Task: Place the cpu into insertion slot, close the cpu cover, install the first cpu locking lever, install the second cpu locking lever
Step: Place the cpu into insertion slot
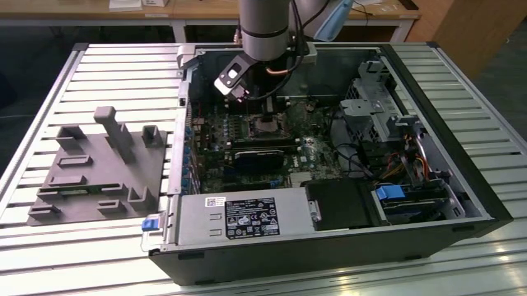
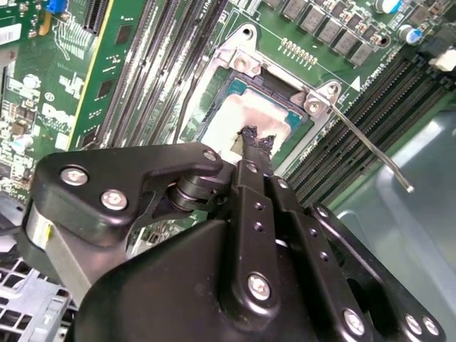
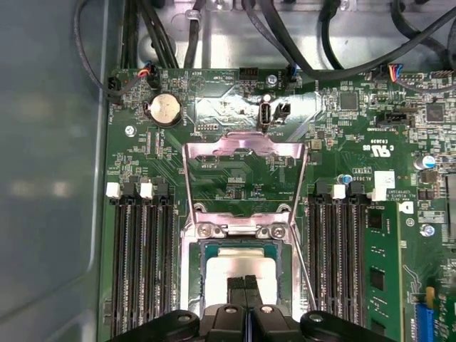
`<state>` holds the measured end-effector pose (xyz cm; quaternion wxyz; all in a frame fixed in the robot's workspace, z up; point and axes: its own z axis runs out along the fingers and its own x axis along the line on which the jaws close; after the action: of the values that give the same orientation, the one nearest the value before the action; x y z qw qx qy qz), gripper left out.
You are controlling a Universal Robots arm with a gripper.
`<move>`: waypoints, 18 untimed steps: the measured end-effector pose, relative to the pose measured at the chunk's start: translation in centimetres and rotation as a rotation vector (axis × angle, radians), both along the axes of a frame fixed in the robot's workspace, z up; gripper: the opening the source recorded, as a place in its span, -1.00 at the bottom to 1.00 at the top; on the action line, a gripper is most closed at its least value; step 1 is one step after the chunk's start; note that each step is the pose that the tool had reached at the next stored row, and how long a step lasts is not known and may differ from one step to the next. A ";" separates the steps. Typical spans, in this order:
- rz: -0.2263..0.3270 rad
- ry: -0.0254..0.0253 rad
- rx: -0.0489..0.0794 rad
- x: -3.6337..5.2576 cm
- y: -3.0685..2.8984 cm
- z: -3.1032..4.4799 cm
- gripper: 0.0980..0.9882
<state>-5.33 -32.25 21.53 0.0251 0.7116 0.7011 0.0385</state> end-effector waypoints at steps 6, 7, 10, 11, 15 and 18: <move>0.000 0.0001 0.000 0.00 0.00 0.91 -0.98; 0.000 0.0001 0.000 0.00 0.00 1.09 -0.98; 0.000 0.0000 0.000 0.00 0.00 1.59 -0.98; 0.000 0.0001 0.000 0.00 0.00 1.74 -0.98; 0.000 0.0000 0.000 0.00 0.00 2.38 -0.98; 0.000 0.0000 0.000 0.00 0.00 2.91 -0.98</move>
<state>-5.33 -32.25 24.43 0.0250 0.7116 0.7011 0.0385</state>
